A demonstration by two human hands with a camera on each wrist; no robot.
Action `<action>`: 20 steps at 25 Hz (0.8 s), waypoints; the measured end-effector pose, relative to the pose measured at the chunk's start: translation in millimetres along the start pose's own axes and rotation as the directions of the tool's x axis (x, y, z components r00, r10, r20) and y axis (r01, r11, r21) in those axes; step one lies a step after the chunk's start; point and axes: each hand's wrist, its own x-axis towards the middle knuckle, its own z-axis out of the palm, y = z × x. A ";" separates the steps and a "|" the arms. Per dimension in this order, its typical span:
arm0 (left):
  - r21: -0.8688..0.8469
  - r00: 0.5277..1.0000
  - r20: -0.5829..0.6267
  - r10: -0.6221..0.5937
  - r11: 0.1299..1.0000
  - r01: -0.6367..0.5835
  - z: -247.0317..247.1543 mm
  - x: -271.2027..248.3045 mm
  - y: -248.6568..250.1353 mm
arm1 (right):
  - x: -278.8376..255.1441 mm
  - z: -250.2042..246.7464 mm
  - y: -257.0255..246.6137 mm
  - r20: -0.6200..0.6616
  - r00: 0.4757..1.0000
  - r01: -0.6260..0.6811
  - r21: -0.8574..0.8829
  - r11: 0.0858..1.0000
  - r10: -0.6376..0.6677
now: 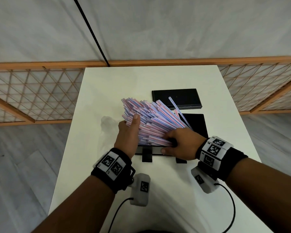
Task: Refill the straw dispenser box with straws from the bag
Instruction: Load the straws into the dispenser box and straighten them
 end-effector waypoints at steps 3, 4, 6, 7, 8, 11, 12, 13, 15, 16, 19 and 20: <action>-0.003 1.000 -0.010 0.003 1.000 -0.003 -0.9 3.3 -1.8 | 3.6 -2.7 -7.5 0.053 0.998 -0.042 -0.035 0.999 0.044; -0.005 1.000 -0.010 0.006 1.000 -0.006 -0.5 3.0 -0.7 | 5.1 -2.4 -8.7 0.051 0.998 -0.030 -0.018 0.999 0.031; -0.017 1.000 -0.022 0.005 1.000 -0.006 0.7 -0.4 3.8 | 9.3 -1.4 -10.8 0.062 0.997 -0.037 -0.039 0.999 0.039; -0.020 1.000 -0.029 0.007 1.000 -0.007 1.7 -2.2 5.9 | 11.0 -0.5 -12.9 0.077 0.996 -0.049 -0.077 0.996 0.055; -0.020 0.999 -0.037 0.009 1.000 -0.010 2.6 -3.6 7.5 | 12.9 1.1 -14.6 0.086 0.994 -0.054 -0.108 0.993 0.063; -0.011 0.998 -0.054 0.031 0.999 -0.031 4.3 -4.7 8.9 | 20.8 4.4 -18.7 0.091 0.993 -0.072 -0.070 0.995 0.078; -0.006 0.998 -0.049 0.038 0.999 -0.039 4.5 -6.2 10.2 | 22.8 3.6 -20.6 0.105 0.990 -0.087 -0.073 0.994 0.094; 0.008 0.998 -0.042 0.043 0.999 -0.043 5.0 -6.7 10.5 | 23.7 2.2 -22.3 0.135 0.985 -0.098 -0.089 0.991 0.109; 0.061 0.998 -0.031 0.054 0.997 -0.052 6.5 -7.1 11.3 | 25.1 -1.8 -24.1 0.172 0.980 -0.087 -0.063 0.994 0.097; 0.084 0.998 -0.027 0.058 0.995 -0.055 6.9 -7.1 10.4 | 25.5 -4.9 -24.1 0.177 0.981 -0.079 -0.026 0.997 0.082; 0.094 0.995 -0.009 0.100 0.991 -0.098 7.0 -9.0 9.4 | 26.6 -13.8 -29.0 0.233 0.969 -0.089 0.035 0.995 0.079; 0.086 0.992 -0.011 0.123 0.989 -0.122 7.1 -9.1 8.8 | 28.2 -13.8 -31.1 0.235 0.970 -0.078 0.036 0.996 0.068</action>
